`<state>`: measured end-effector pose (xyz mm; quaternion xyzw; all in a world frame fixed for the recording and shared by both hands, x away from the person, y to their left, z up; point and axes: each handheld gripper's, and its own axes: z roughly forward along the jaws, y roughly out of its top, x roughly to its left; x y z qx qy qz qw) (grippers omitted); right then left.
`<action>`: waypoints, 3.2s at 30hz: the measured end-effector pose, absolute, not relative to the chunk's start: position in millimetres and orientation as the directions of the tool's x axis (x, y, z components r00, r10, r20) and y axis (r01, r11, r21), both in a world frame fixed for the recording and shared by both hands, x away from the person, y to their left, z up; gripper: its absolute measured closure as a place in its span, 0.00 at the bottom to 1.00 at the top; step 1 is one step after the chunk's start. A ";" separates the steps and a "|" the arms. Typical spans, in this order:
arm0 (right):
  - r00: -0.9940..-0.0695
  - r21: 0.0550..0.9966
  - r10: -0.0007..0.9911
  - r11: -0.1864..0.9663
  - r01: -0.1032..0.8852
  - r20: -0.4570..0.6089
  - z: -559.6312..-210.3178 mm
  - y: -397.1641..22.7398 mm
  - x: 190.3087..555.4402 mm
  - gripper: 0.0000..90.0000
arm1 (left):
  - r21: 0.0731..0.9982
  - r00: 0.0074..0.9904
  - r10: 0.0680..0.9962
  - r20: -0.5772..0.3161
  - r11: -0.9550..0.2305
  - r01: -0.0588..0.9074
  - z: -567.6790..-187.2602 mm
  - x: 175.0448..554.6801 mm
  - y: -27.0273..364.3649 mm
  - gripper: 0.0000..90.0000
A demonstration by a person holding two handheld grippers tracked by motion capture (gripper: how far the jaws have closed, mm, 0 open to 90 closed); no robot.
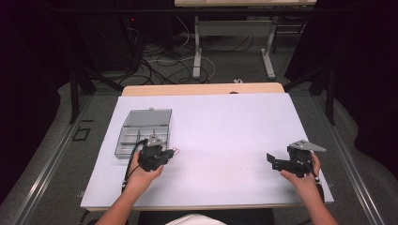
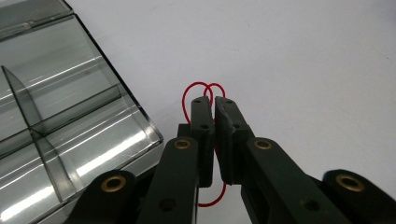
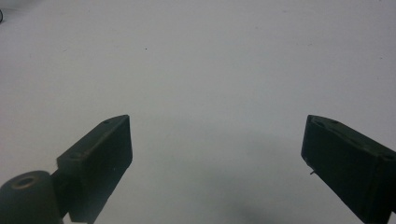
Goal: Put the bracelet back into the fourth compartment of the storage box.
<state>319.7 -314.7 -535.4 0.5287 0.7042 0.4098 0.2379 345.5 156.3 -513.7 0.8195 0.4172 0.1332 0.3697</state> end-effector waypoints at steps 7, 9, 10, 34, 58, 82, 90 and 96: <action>-0.332 0.833 0.939 0.110 0.542 0.092 -536.1 -312.0 320.6 0.09 | 0.728 0.594 0.797 -0.109 -0.343 0.593 -505.5 348.3 168.1 0.97; -0.334 0.835 0.939 0.115 0.539 0.086 -536.2 -311.7 321.4 0.09 | 0.732 0.589 0.800 -0.112 -0.335 0.594 -501.5 349.6 173.0 0.97; -0.334 0.835 0.939 0.115 0.539 0.086 -536.2 -311.7 321.4 0.09 | 0.732 0.589 0.800 -0.112 -0.335 0.594 -501.5 349.6 173.0 0.97; -0.324 0.827 0.942 0.115 0.551 0.085 -538.8 -308.4 323.2 0.00 | 0.750 0.506 0.854 -0.121 -0.256 0.610 -477.8 360.0 216.8 0.97; -0.319 0.815 0.944 0.117 0.567 0.087 -540.1 -309.4 323.6 0.00 | 0.714 0.400 0.910 -0.108 -0.208 0.668 -488.4 371.5 259.4 0.97; -0.323 0.812 0.943 0.125 0.571 0.083 -542.0 -310.3 323.8 0.00 | 0.646 0.411 0.910 -0.059 -0.279 0.710 -500.7 380.9 278.8 0.97; -0.326 0.811 0.942 0.129 0.570 0.079 -542.6 -309.7 323.8 0.00 | 0.629 0.421 0.906 -0.036 -0.307 0.714 -503.3 383.3 281.0 0.97; -0.323 0.810 0.943 0.127 0.573 0.081 -542.6 -309.7 323.1 0.00 | 0.613 0.430 0.903 -0.029 -0.324 0.721 -507.2 385.1 281.5 0.97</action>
